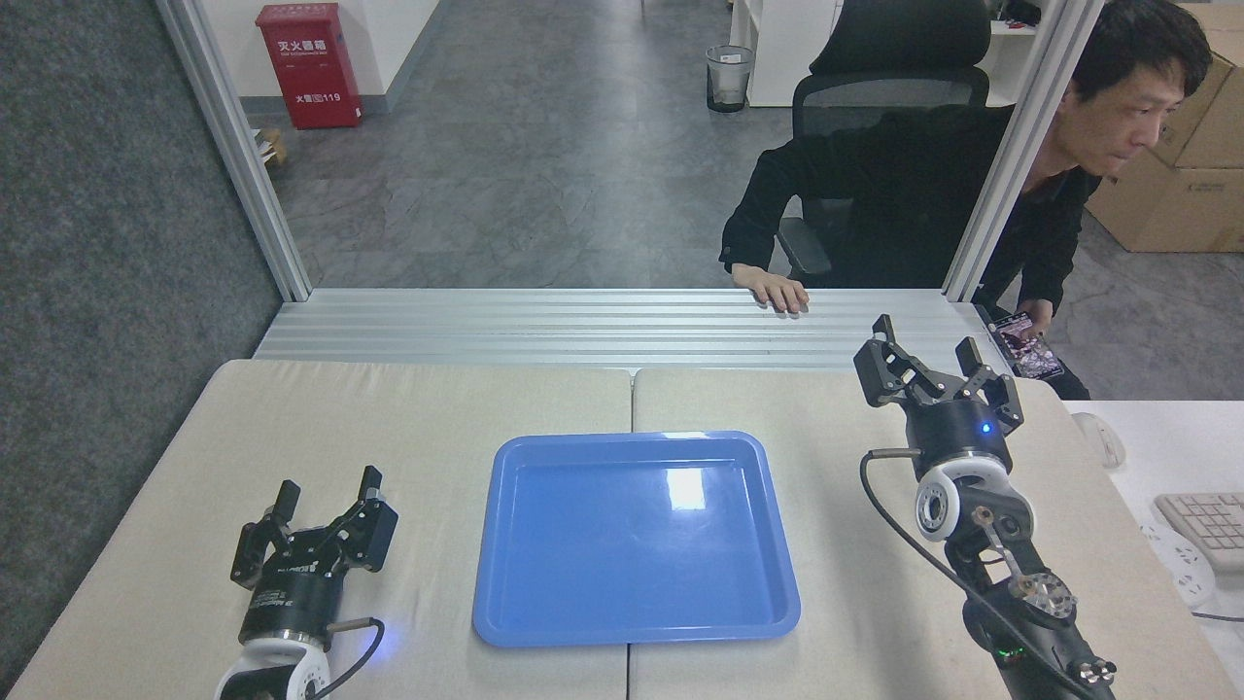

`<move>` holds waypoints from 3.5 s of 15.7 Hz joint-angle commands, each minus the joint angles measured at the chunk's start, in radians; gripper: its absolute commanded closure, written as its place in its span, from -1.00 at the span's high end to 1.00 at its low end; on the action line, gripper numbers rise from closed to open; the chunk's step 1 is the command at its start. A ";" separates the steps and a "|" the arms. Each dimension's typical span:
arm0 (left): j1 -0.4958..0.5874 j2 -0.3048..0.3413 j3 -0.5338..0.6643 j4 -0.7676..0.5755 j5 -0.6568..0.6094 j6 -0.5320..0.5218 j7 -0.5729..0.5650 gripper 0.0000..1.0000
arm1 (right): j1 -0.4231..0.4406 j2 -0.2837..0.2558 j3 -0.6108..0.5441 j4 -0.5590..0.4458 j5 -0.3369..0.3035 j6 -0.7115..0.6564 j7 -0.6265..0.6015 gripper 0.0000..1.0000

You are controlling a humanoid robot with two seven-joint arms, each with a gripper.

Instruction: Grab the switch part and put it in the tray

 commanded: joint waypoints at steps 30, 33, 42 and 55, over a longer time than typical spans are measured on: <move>-0.041 0.067 -0.113 0.179 -0.221 -0.015 0.151 1.00 | 0.000 0.000 0.000 0.000 0.000 -0.001 0.001 1.00; -0.095 0.076 -0.130 0.260 -0.260 -0.002 0.149 1.00 | 0.000 0.000 0.000 0.000 0.000 -0.001 0.001 1.00; -0.125 0.136 -0.131 0.392 -0.254 -0.001 0.125 1.00 | 0.000 0.000 0.000 0.000 0.000 -0.001 0.001 1.00; -0.118 0.173 -0.112 0.428 -0.131 -0.034 -0.001 0.05 | 0.000 0.000 0.000 0.000 0.000 -0.001 0.001 1.00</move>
